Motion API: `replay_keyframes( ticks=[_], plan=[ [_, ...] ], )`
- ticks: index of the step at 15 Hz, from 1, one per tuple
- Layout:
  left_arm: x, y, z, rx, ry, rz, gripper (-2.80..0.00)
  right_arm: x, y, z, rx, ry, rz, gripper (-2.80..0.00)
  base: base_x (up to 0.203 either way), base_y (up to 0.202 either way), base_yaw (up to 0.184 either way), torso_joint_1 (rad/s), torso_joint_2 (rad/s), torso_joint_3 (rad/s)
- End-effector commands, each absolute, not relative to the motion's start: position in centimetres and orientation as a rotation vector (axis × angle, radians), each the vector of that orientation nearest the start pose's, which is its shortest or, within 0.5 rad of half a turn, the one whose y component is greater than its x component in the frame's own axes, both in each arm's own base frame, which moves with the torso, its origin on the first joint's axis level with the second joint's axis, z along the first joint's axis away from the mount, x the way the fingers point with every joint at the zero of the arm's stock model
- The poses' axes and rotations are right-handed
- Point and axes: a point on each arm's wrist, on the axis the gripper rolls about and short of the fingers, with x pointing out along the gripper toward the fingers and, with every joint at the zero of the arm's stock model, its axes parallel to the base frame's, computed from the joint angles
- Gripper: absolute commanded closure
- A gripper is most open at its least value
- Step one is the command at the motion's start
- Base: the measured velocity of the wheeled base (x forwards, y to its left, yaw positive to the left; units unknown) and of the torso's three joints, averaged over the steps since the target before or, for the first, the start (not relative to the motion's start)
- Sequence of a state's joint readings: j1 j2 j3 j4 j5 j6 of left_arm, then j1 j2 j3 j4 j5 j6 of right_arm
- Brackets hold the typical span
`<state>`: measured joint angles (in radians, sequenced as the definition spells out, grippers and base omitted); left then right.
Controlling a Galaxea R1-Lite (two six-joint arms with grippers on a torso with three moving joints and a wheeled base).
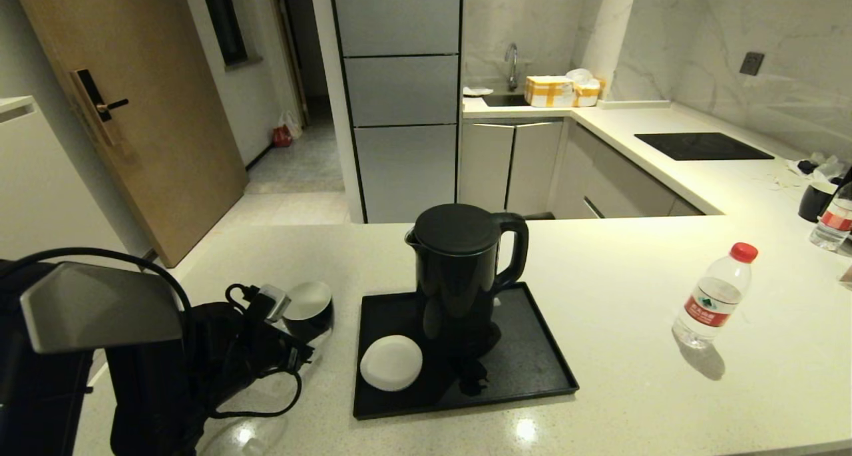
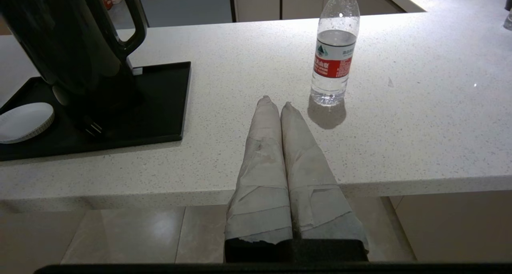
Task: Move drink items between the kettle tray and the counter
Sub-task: Return the tea cup to its original position
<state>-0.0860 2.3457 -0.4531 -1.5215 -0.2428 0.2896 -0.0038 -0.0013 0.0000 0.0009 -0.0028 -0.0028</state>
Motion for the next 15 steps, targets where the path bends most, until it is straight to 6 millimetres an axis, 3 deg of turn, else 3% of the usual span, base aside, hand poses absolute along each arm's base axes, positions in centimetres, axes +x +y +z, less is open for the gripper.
replay_keyframes(
  ticks=[1, 15],
  plan=[
    [32.1, -3.3, -1.3, 0.256, 0.316, -0.372, -2.80, -2.3, 0.0, 7.4, -0.003, 0.005, -0.006, 0.00, 0.000, 0.000, 0.000, 0.000, 0.00, 0.000],
    [33.5, -4.2, -2.0, 0.270, 0.293, -0.353, -2.80, -2.3, 0.0, 7.5, -0.003, 0.003, -0.008, 0.00, 0.000, 0.000, 0.000, 0.000, 0.00, 0.000]
  ],
)
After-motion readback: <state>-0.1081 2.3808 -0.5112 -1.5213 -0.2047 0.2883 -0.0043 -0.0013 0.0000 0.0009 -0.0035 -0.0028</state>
